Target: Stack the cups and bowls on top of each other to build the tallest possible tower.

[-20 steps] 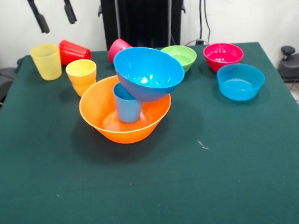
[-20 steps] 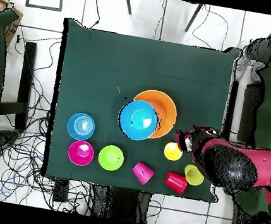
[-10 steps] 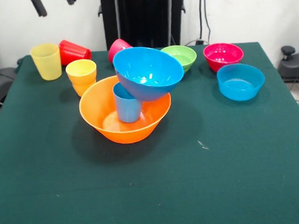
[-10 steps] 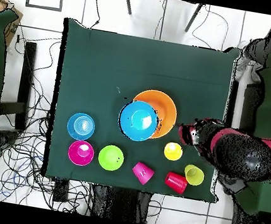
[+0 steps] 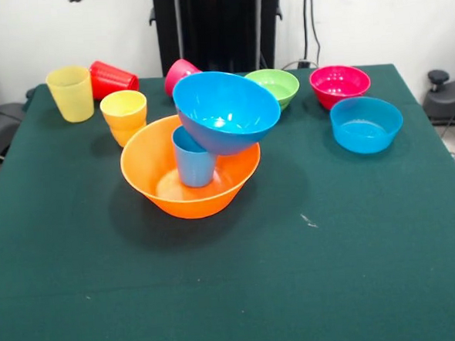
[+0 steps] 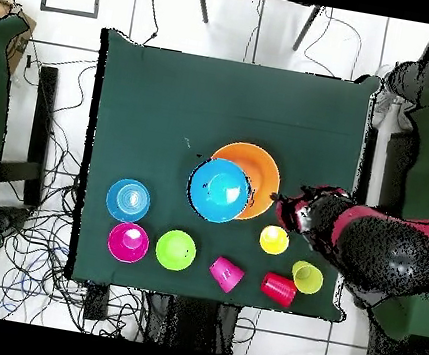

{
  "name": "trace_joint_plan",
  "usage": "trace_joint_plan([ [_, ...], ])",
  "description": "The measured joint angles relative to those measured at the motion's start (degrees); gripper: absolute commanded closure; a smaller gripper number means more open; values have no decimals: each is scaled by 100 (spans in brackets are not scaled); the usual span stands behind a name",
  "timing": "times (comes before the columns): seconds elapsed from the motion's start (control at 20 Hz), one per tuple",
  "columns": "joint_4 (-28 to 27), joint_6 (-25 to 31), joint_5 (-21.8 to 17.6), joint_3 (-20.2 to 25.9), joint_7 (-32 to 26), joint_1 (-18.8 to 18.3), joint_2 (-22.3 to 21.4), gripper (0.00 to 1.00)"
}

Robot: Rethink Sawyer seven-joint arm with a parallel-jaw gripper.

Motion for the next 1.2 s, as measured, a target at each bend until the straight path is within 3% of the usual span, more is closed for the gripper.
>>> trace_joint_plan([
  [0.6, 247, -384, -158, -223, 0, 686, 48, 0],
  [1.2, 270, -914, -516, -565, 0, 683, 685, 0],
])
